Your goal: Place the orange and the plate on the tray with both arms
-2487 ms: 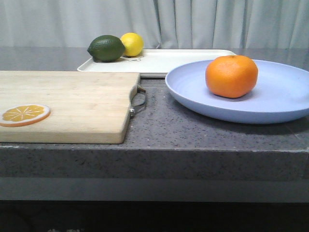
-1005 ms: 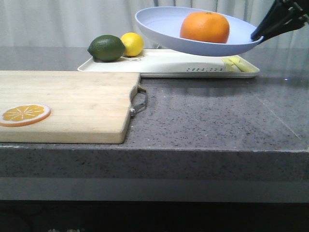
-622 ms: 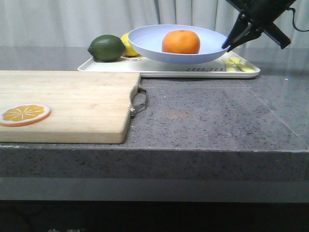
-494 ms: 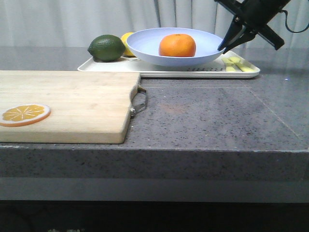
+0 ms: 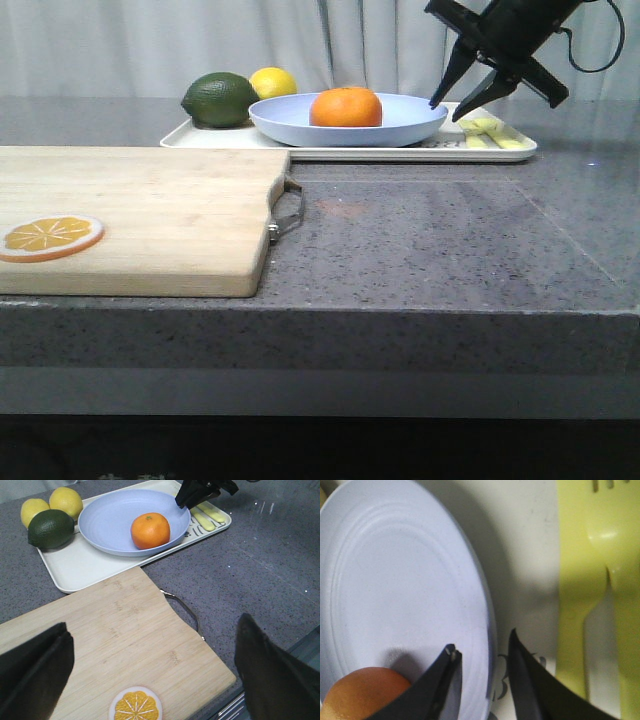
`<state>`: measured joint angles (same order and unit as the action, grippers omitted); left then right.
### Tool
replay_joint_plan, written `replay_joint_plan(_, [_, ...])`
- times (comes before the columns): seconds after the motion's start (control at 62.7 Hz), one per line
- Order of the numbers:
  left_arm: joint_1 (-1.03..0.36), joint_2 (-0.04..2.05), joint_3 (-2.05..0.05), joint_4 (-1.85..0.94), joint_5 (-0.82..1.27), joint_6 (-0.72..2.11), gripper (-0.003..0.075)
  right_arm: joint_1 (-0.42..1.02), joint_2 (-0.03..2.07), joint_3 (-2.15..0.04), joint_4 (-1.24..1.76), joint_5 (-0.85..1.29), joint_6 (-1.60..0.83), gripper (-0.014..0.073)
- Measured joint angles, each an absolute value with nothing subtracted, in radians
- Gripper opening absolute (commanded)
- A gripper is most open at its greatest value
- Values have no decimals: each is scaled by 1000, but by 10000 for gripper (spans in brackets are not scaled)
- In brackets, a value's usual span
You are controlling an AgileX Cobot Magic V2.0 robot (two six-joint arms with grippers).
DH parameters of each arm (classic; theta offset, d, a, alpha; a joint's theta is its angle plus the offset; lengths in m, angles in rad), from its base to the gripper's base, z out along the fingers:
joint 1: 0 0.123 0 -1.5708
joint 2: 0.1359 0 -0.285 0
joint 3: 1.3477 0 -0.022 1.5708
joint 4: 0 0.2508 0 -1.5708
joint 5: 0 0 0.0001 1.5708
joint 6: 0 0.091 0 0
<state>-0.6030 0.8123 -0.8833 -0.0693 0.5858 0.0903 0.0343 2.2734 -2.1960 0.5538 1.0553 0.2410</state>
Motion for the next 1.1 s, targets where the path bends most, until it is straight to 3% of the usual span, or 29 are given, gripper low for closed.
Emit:
replay_joint_plan(0.399, [-603, 812, -883, -69, 586, 90, 630, 34, 2100, -2196, 417, 1127, 232, 298])
replay_joint_plan(0.733, [-603, 812, -883, -69, 586, 90, 630, 46, 1884, -2179, 385, 1252, 64, 298])
replay_joint_plan(0.925, [-603, 812, -883, -69, 586, 90, 631, 52, 1712, -2014, 333, 1254, -26, 298])
replay_joint_plan(1.1, [-603, 812, -883, -69, 586, 90, 630, 52, 1471, -1678, 311, 1184, -126, 298])
